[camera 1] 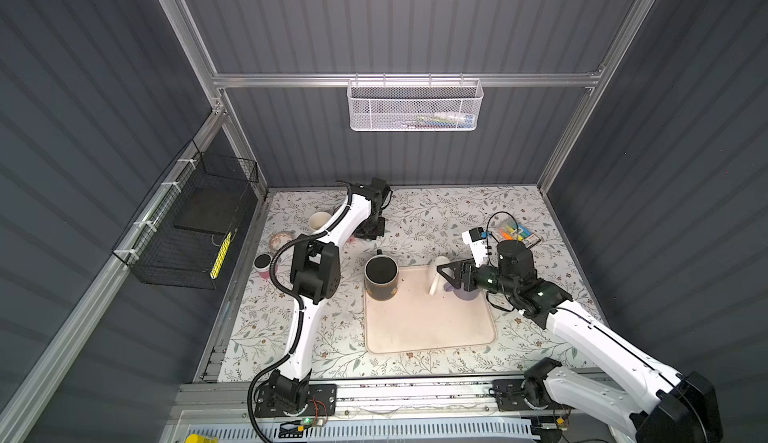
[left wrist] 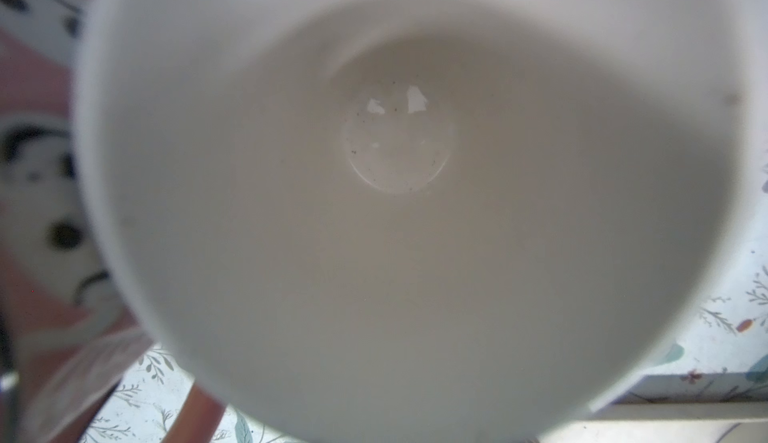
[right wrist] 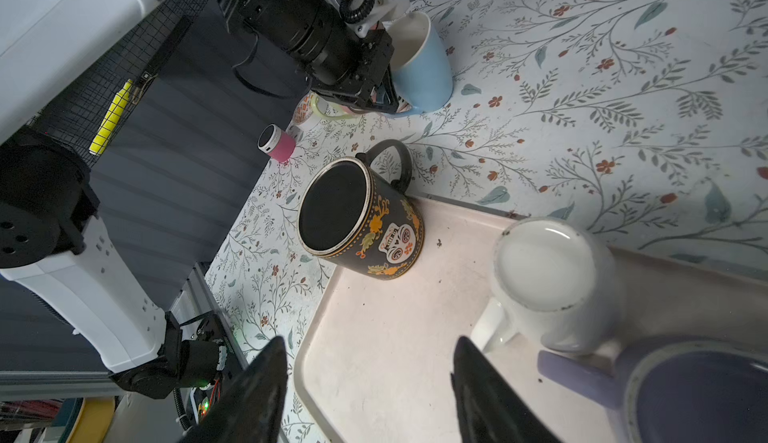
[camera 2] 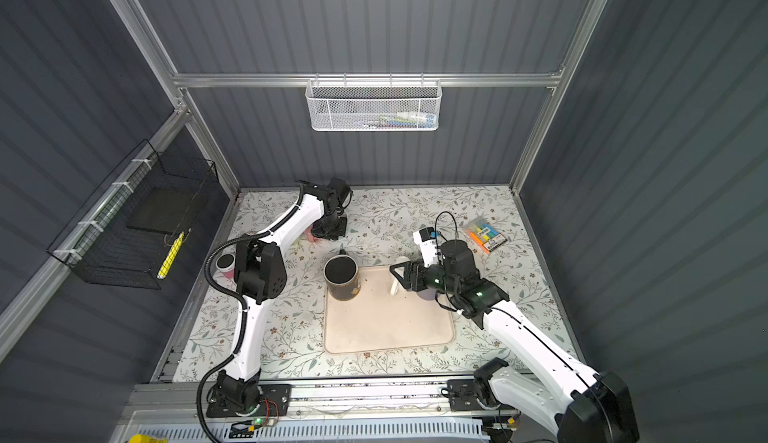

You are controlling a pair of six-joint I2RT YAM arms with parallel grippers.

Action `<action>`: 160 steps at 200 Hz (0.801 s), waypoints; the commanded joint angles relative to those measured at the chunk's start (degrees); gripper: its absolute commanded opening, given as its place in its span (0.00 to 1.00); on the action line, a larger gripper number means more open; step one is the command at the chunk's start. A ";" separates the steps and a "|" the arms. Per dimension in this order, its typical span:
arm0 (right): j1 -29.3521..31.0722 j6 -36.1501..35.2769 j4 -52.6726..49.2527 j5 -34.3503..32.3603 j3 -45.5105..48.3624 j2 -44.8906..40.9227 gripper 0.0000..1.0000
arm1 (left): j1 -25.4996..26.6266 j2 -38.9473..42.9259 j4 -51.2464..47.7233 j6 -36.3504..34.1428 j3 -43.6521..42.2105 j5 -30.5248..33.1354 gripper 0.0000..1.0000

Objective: Turn the mug right side up
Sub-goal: 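Lower the light blue mug upright beside the pink mug and open the left gripper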

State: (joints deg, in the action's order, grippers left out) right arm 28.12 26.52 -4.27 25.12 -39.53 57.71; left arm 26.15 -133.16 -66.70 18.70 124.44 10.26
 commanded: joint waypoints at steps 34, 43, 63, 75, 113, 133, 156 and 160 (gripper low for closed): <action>-0.13 -0.20 1.04 0.15 0.55 0.18 0.64 | -0.32 -0.43 0.39 0.38 2.83 -0.65 0.22; -0.13 -0.20 1.02 0.15 0.49 0.20 0.64 | -0.32 -0.24 0.71 0.07 2.47 -1.15 0.25; -0.13 -0.20 0.95 0.29 0.59 0.21 0.64 | -0.32 0.07 1.12 -0.15 1.92 -1.56 0.29; -0.13 -0.16 0.93 0.36 0.46 0.21 0.64 | -0.32 0.27 1.29 -0.23 1.68 -1.80 0.30; -0.14 -0.33 0.28 0.21 0.24 -0.23 0.64 | -0.31 1.69 1.65 -0.68 0.50 -2.00 0.34; -0.12 -0.42 -0.57 0.27 -0.18 -0.23 0.64 | -0.35 3.35 2.78 -1.42 -0.95 -2.30 0.43; -0.15 -0.34 -2.40 -0.26 -1.22 -0.03 0.64 | -0.36 5.98 4.53 -2.09 -3.10 -2.26 0.52; -0.12 -0.18 -2.76 -0.47 -1.41 -0.06 0.64 | -0.36 6.29 4.63 -2.22 -3.25 -2.26 0.52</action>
State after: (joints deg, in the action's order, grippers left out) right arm 28.12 26.55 -4.82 25.15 -39.55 57.71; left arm 26.15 -131.63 -63.26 17.80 122.63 8.84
